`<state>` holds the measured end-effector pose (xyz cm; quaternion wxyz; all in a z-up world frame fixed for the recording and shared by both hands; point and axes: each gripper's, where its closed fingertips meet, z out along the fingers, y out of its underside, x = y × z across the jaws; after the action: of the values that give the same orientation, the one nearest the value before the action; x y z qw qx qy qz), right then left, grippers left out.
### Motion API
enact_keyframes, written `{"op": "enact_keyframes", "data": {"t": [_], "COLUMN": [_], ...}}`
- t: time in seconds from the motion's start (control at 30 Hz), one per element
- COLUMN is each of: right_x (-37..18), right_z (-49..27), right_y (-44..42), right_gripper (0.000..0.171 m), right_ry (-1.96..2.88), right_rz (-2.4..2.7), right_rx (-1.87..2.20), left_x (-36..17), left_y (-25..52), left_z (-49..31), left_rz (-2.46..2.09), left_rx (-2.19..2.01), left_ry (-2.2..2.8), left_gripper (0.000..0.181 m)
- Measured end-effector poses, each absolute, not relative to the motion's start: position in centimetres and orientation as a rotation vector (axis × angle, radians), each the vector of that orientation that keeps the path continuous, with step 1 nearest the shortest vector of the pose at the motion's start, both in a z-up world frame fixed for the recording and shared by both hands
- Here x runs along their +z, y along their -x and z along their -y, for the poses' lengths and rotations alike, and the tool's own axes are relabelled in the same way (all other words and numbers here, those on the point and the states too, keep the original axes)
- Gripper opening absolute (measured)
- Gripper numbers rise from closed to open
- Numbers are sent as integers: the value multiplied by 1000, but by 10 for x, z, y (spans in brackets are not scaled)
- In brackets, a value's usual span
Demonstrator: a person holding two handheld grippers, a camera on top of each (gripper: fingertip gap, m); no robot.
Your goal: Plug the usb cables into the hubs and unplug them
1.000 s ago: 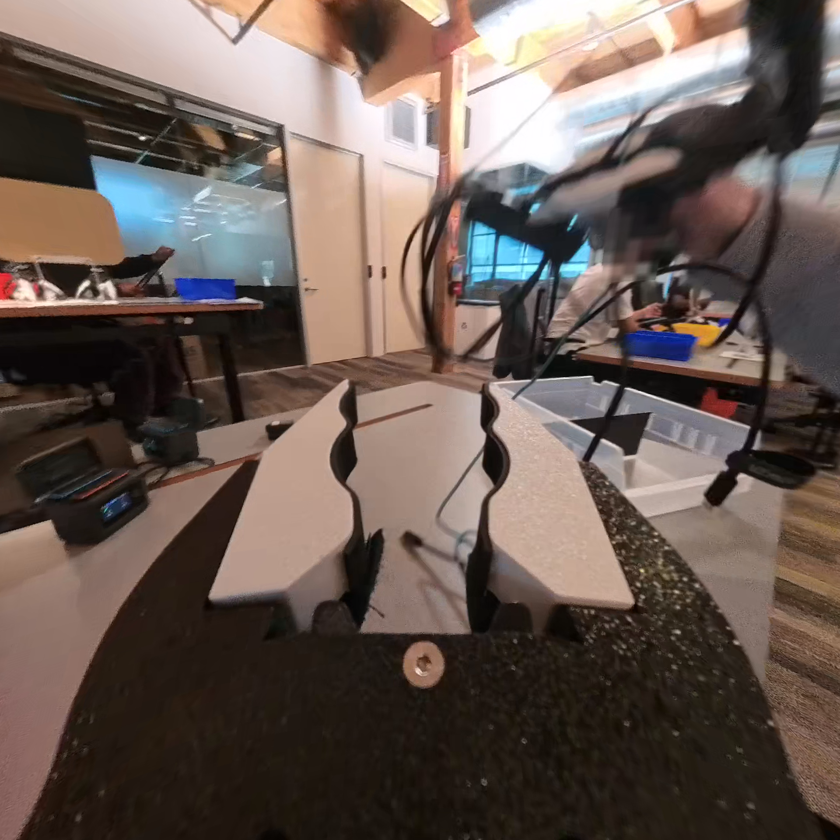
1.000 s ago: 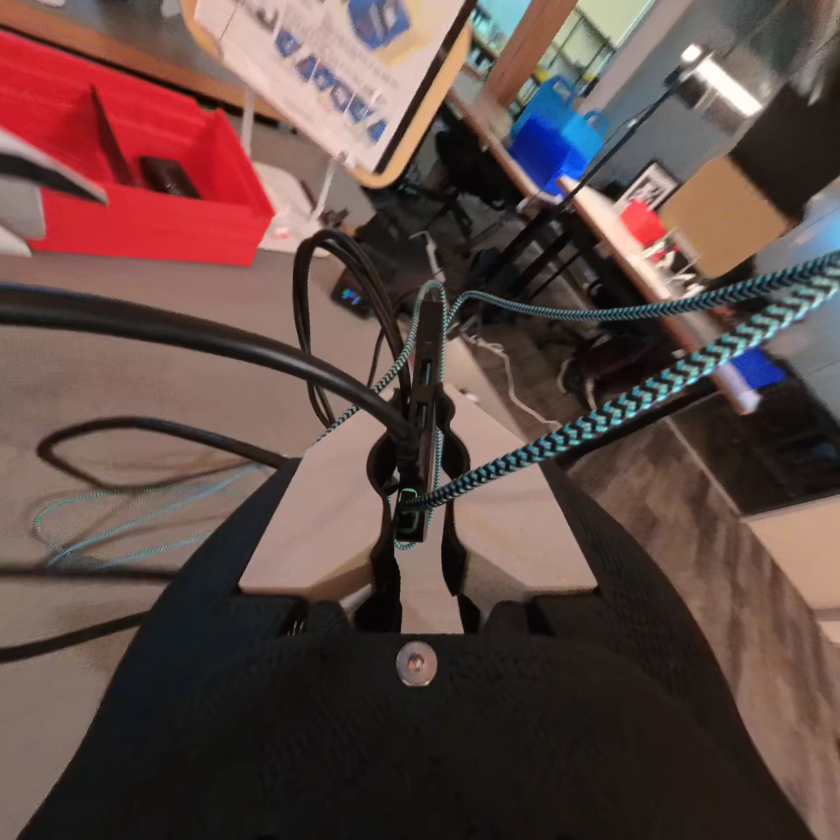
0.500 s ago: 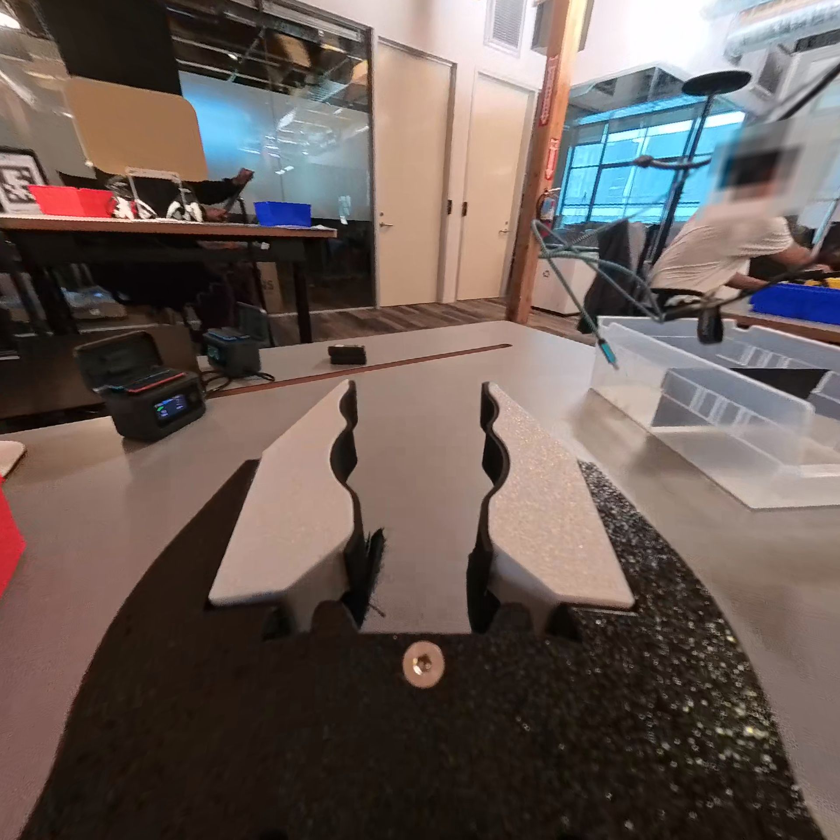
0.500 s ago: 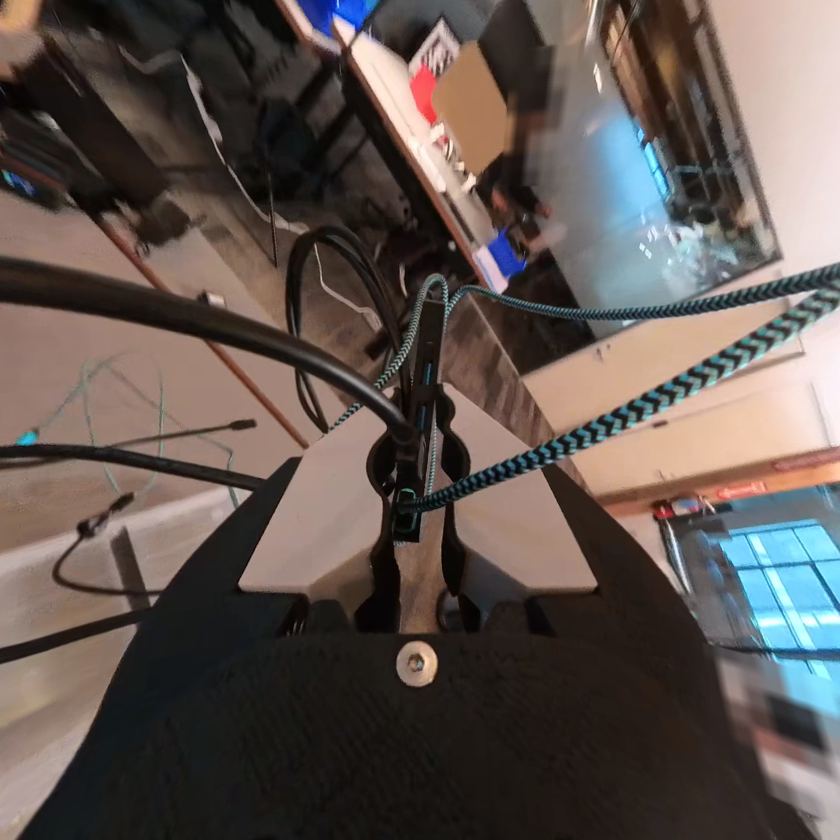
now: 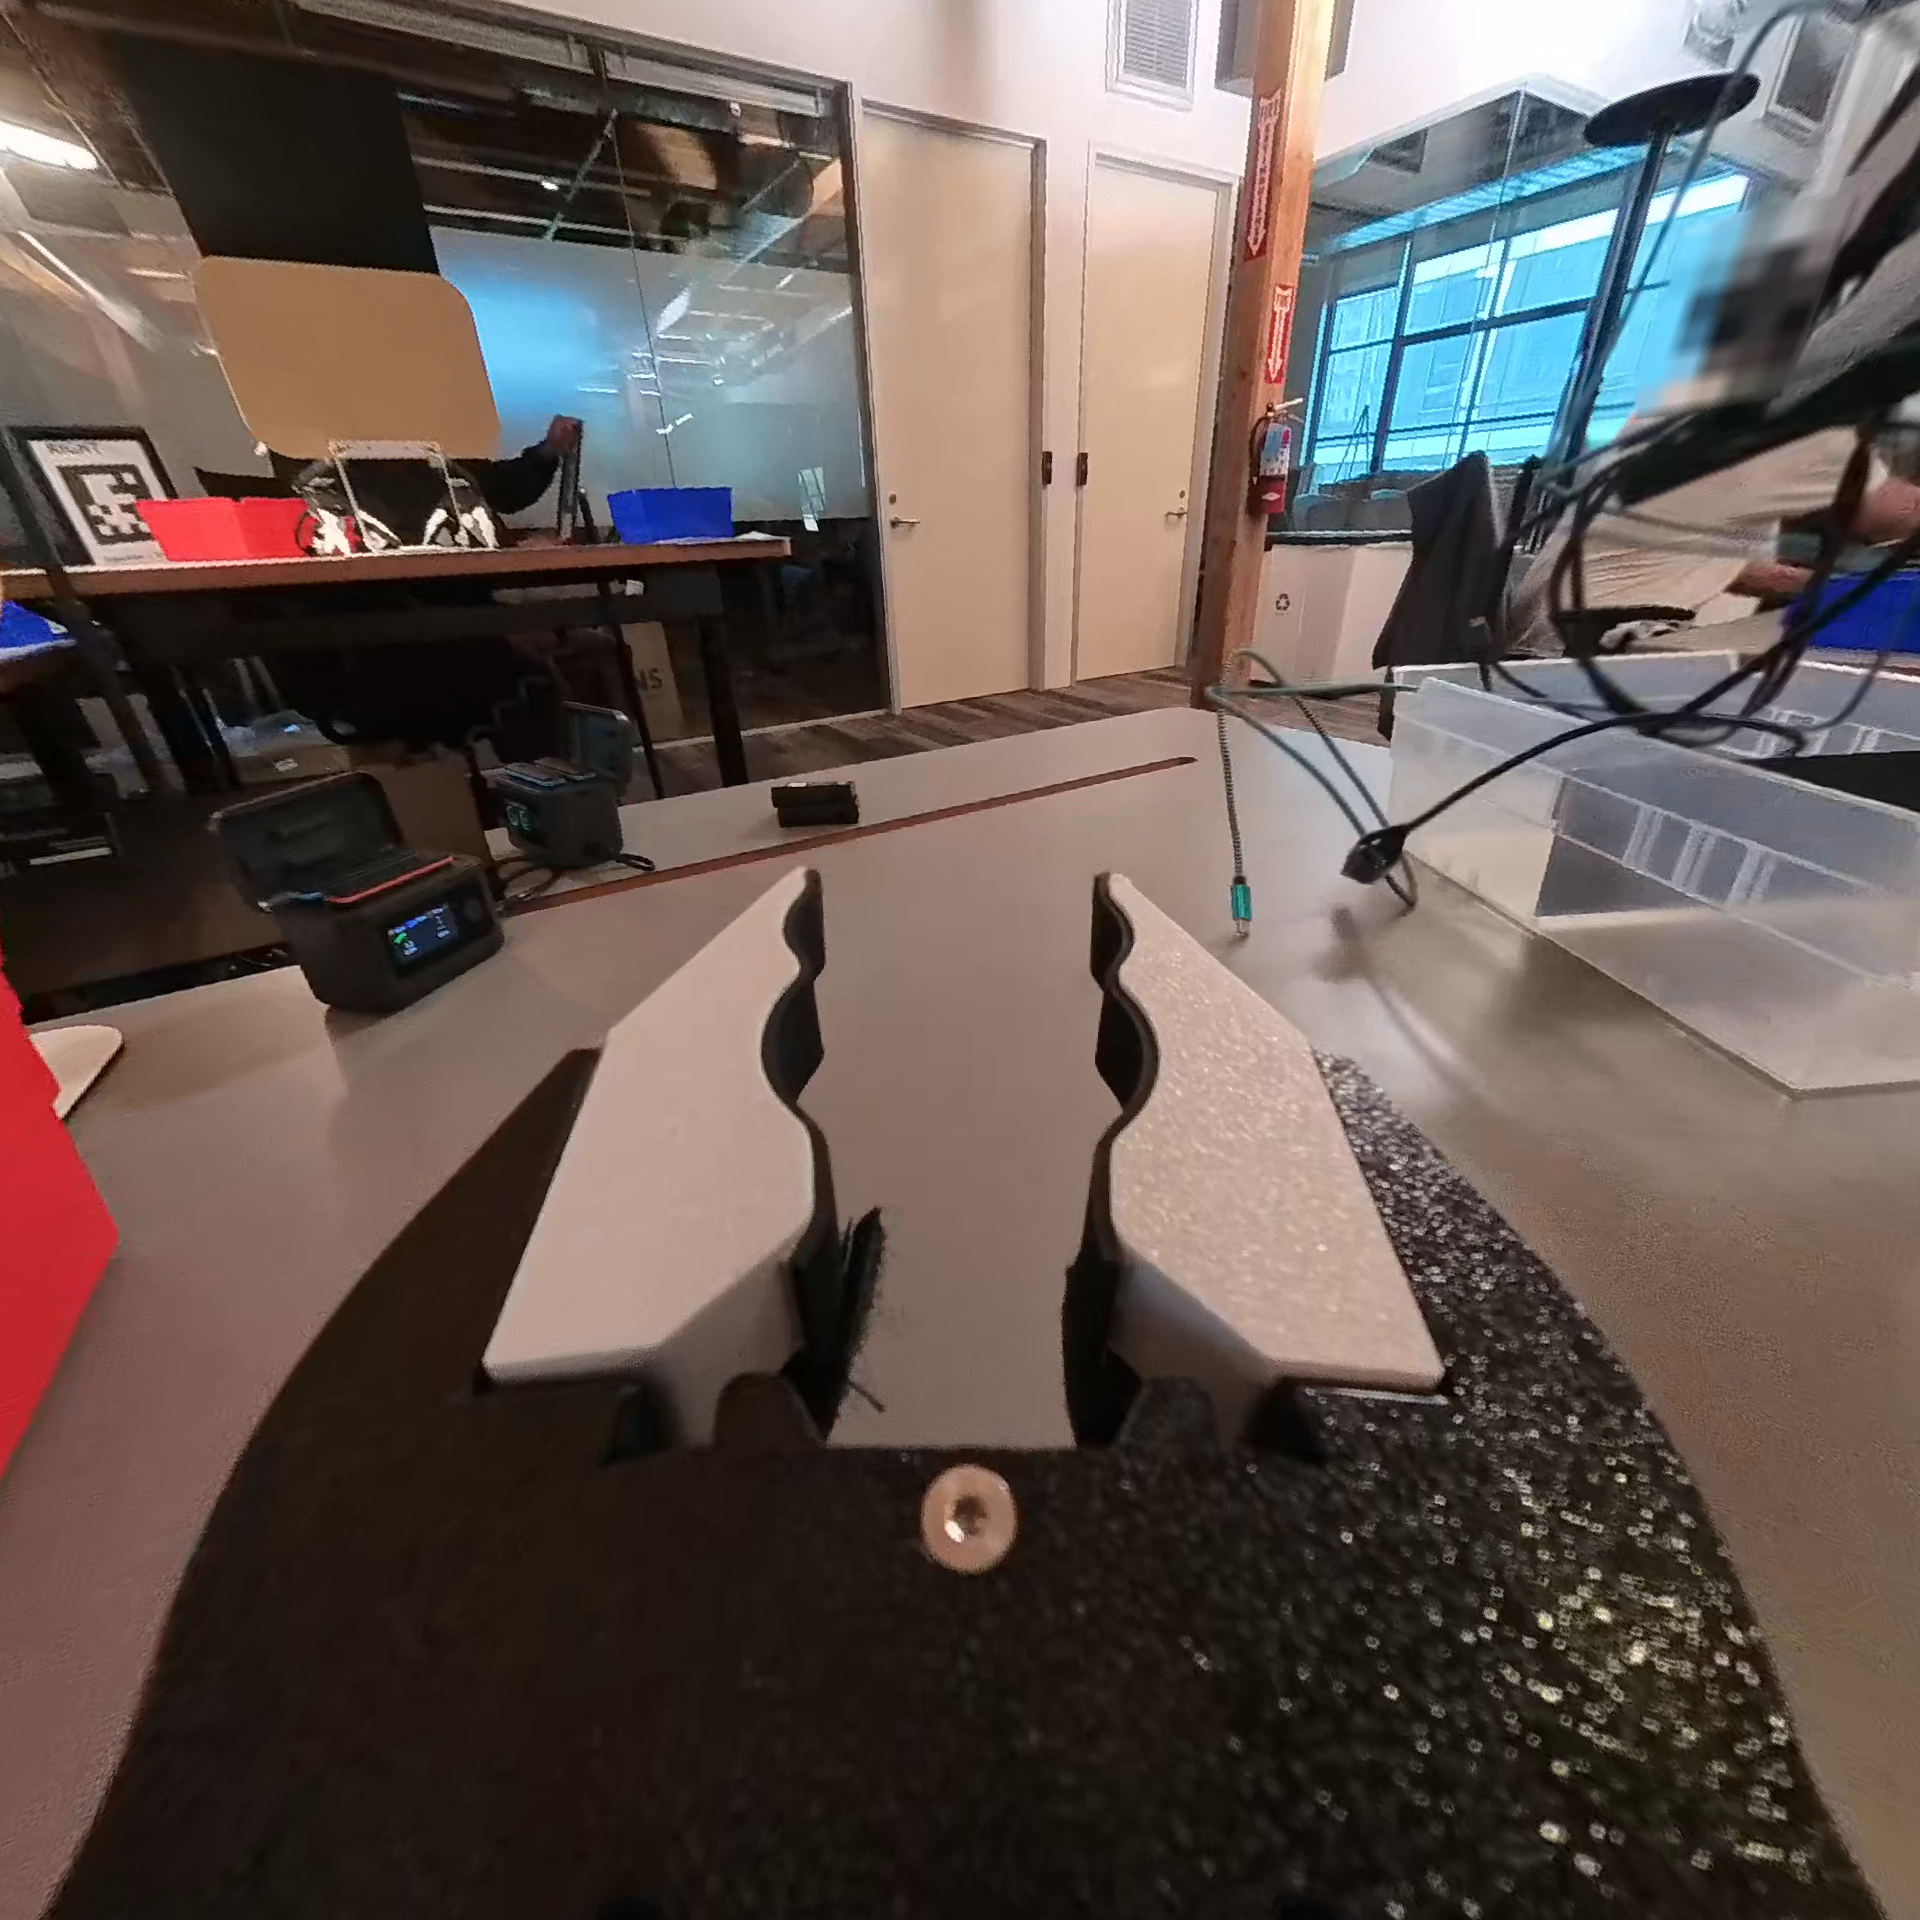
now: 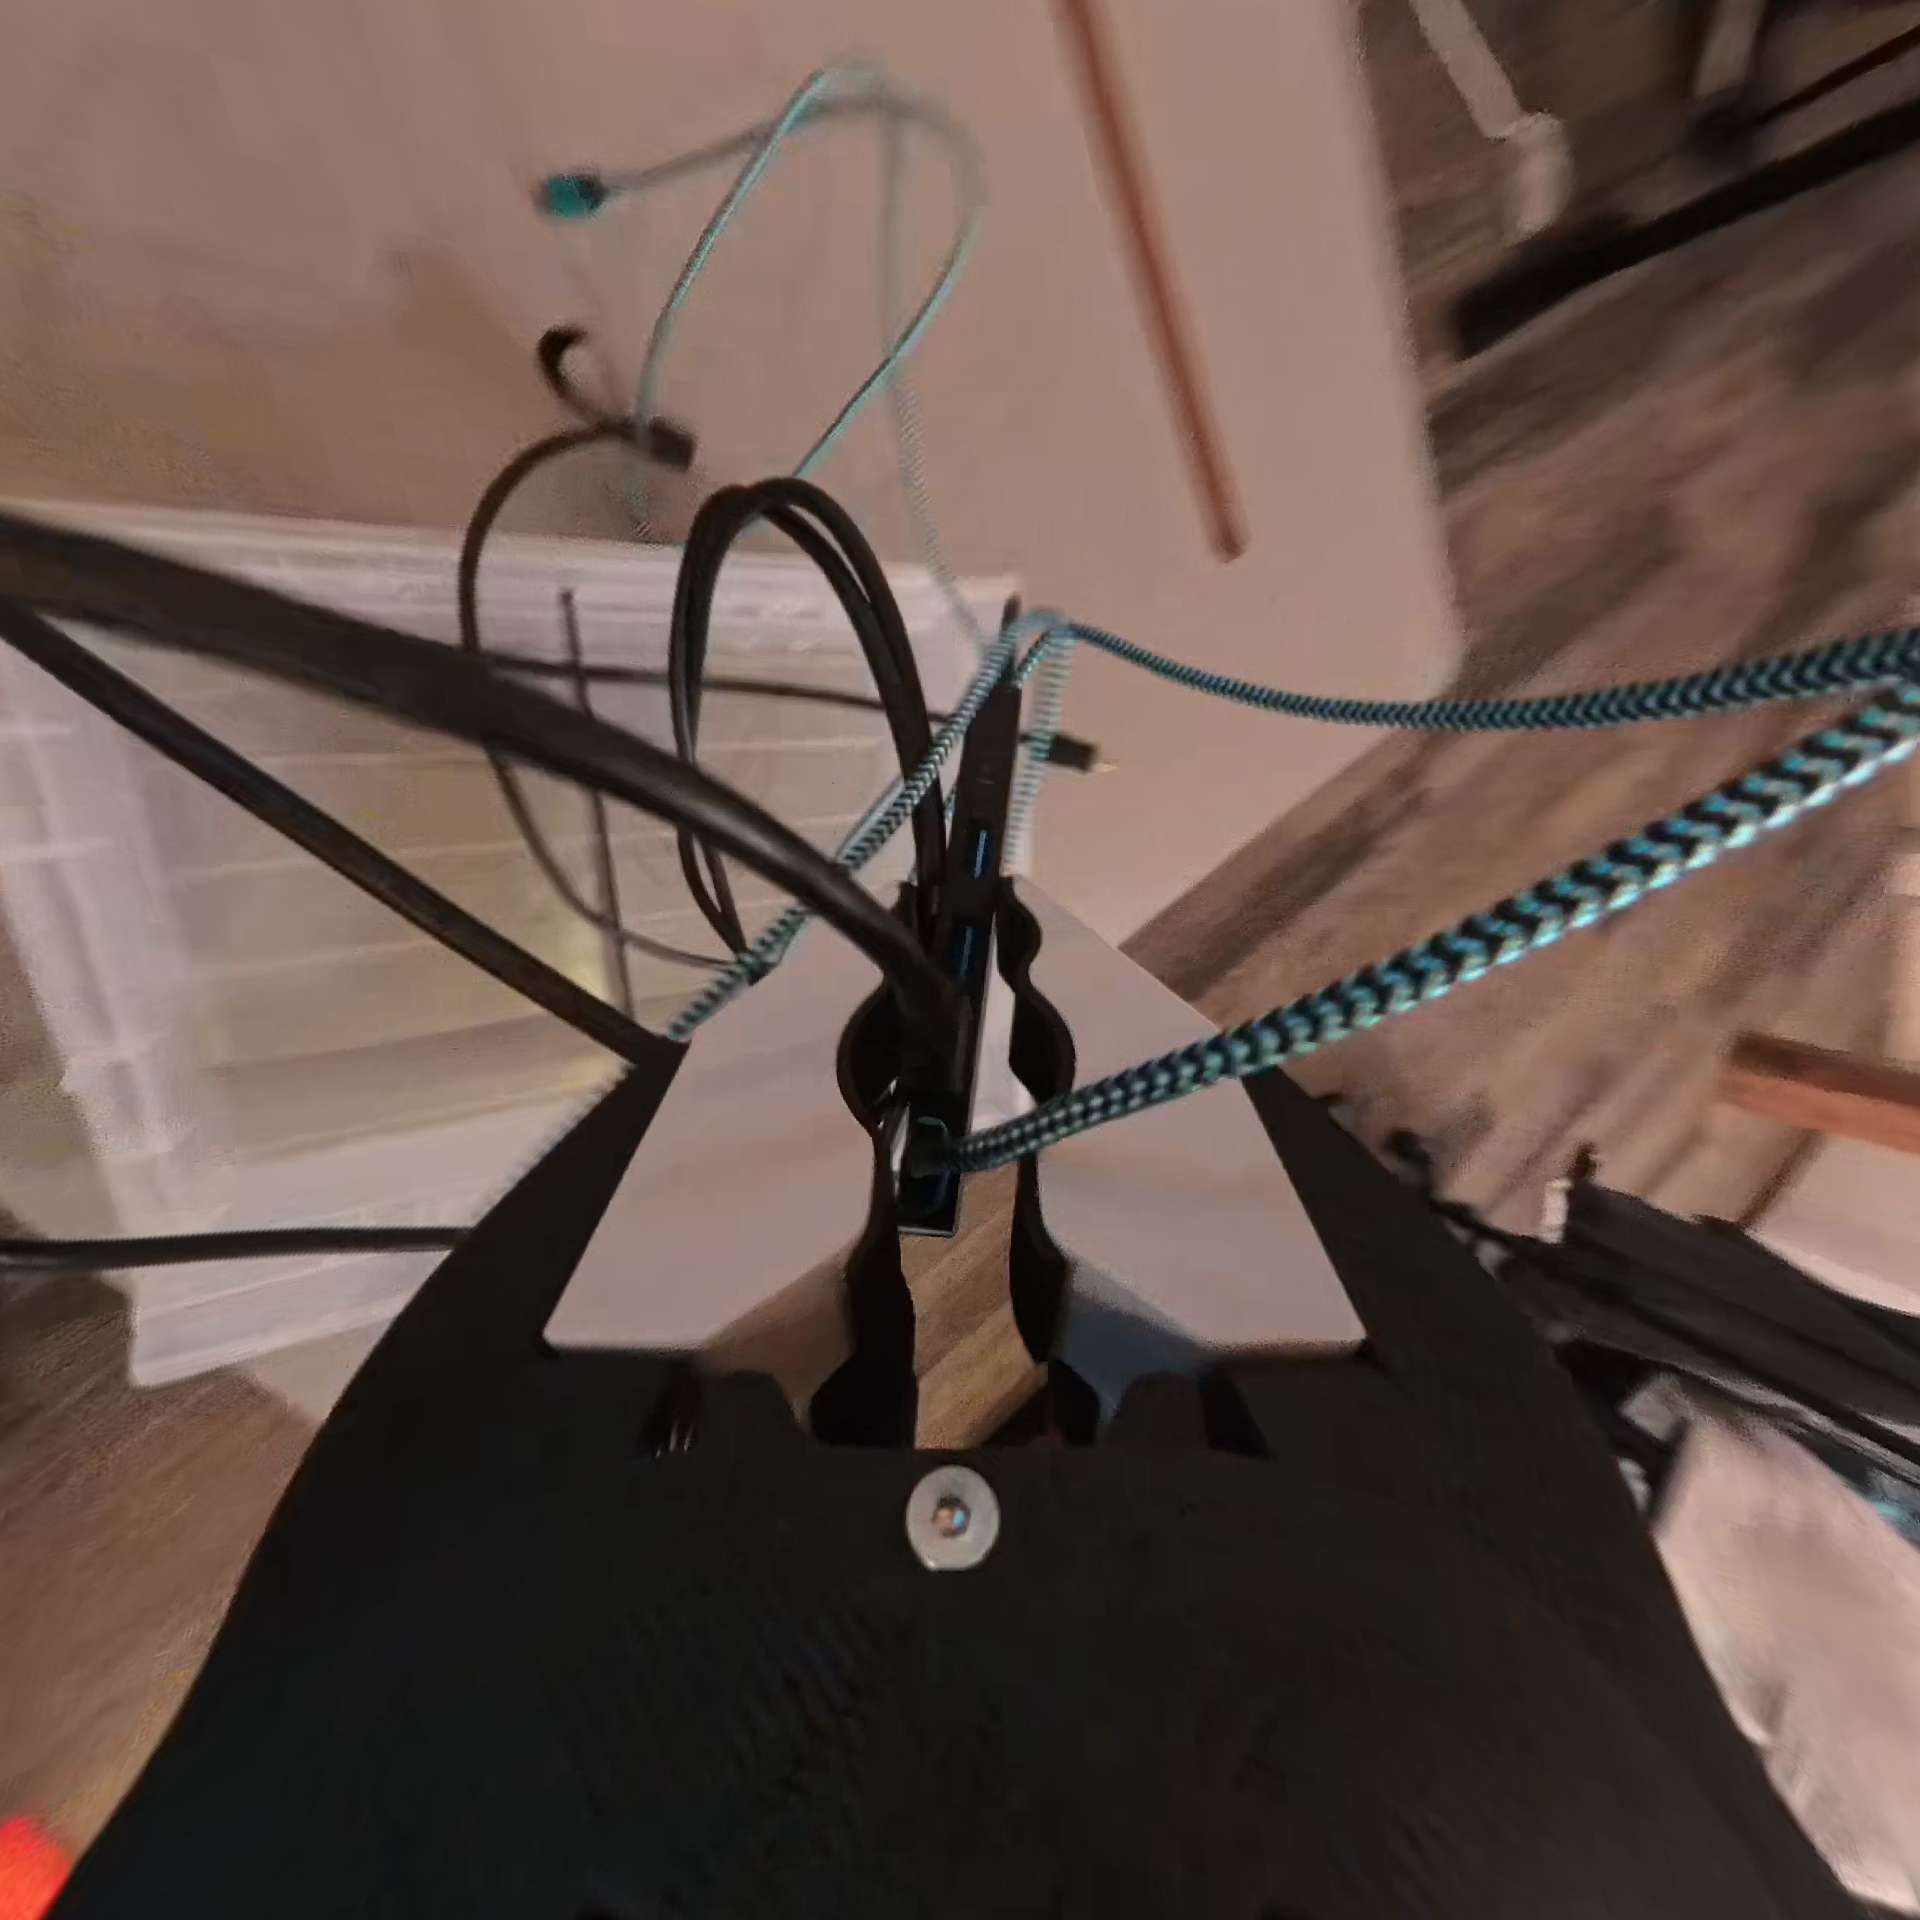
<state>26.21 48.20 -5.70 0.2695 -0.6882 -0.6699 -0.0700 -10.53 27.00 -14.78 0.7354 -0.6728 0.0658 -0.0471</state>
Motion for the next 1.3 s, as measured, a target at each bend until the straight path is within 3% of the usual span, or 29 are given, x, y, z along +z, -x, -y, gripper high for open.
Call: {"op": "enact_keyframes", "data": {"t": [0.27, 0.6, 0.67, 0.83, 1.03, 1.2, 1.3], "right_x": [-149, -219, -209, -145, -72, -17, -32], "right_z": [-513, -508, -504, -488, -492, -492, -474], "right_y": [-282, -295, -304, -342, -365, -301, -197], "right_gripper": [12, 13, 14, 58, 71, 74, 83], "right_ry": [2202, 2328, 2367, 2542, 2611, 2269, 1880], "right_rz": [2032, 2024, 2016, 2001, 1762, 1767, 2027], "right_rx": [-161, -84, -128, -346, -548, -623, -433], "left_x": [-152, -154, -155, -154, -155, -155, -153], "left_y": [102, 100, 99, 100, 104, 108, 106], "left_z": [-272, -274, -275, -275, -275, -275, -274], "left_rz": [-154, -154, -161, -160, -128, -107, -124], "left_rx": [-117, -130, -121, -118, -136, -139, -117], "left_ry": [1497, 1508, 1510, 1510, 1510, 1505, 1496], "left_gripper": [45, 44, 44, 45, 47, 47, 47]}}
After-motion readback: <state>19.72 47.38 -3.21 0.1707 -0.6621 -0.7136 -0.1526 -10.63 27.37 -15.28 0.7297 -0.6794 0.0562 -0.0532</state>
